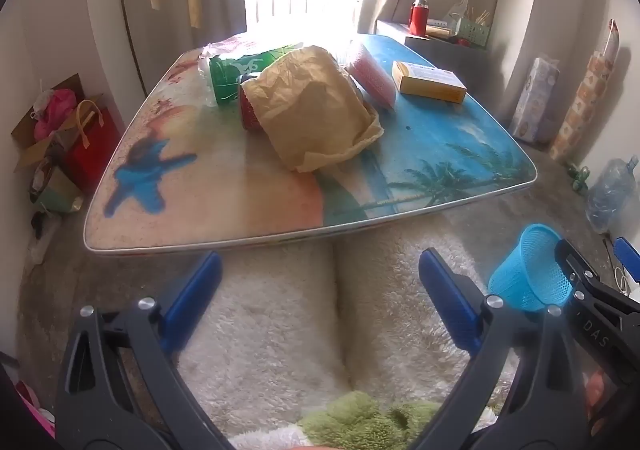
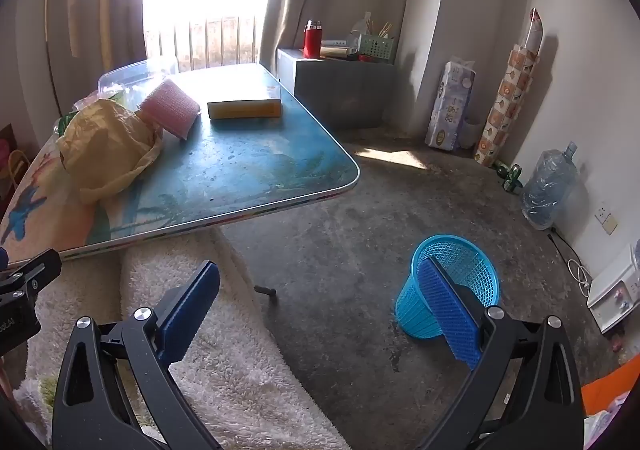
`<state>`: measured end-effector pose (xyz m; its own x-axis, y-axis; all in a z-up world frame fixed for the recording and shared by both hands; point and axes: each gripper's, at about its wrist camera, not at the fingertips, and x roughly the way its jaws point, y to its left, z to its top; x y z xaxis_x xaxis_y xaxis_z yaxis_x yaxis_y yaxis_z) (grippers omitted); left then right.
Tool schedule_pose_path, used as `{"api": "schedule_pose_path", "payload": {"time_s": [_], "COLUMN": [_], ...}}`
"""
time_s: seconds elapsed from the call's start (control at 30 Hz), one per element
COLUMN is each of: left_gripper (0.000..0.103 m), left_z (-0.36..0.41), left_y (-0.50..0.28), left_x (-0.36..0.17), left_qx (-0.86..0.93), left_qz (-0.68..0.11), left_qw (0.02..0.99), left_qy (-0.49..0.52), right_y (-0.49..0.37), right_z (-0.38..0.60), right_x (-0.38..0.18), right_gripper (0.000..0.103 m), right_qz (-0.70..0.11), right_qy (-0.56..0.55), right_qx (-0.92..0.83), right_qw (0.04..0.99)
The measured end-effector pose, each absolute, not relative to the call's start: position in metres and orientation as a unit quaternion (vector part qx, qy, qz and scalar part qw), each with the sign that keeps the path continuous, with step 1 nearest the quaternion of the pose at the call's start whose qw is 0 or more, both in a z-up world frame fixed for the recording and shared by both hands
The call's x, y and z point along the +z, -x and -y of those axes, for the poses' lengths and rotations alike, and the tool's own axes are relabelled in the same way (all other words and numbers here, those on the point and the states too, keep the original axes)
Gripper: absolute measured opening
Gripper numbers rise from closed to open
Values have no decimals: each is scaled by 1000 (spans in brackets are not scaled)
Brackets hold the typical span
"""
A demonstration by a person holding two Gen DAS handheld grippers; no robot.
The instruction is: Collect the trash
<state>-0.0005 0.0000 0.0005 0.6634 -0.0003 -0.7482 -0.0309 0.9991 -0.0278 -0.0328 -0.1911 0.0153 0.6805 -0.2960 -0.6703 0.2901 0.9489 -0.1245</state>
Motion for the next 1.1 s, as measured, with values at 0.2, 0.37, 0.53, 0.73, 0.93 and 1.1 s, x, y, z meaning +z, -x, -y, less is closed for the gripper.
{"api": "schedule_pose_path", "payload": {"time_s": [0.2, 0.37, 0.53, 0.73, 0.93, 1.1], "left_gripper": [95, 95, 95, 95, 95, 95], "left_z": [1, 0, -1, -2, -3, -3], "left_y": [-1, 2, 2, 0, 0, 0], "left_x": [0, 6, 7, 3, 1, 0], "left_qx": [11, 7, 7, 12, 16, 16], "left_qz": [-412, -406, -408, -412, -414, -414], "left_qw": [911, 914, 913, 911, 910, 910], "left_qy": [20, 21, 21, 22, 22, 22], "right_y": [35, 35, 35, 35, 34, 35], "right_z": [191, 191, 191, 191, 191, 192], "right_x": [17, 17, 17, 16, 16, 18], "right_gripper": [97, 97, 97, 97, 97, 97], "right_qz": [-365, -363, -362, -362, -362, -361], "right_qy": [4, 6, 6, 7, 7, 7], "right_qx": [-160, -161, -161, -160, -161, -161], "right_qw": [917, 918, 918, 918, 918, 918]}}
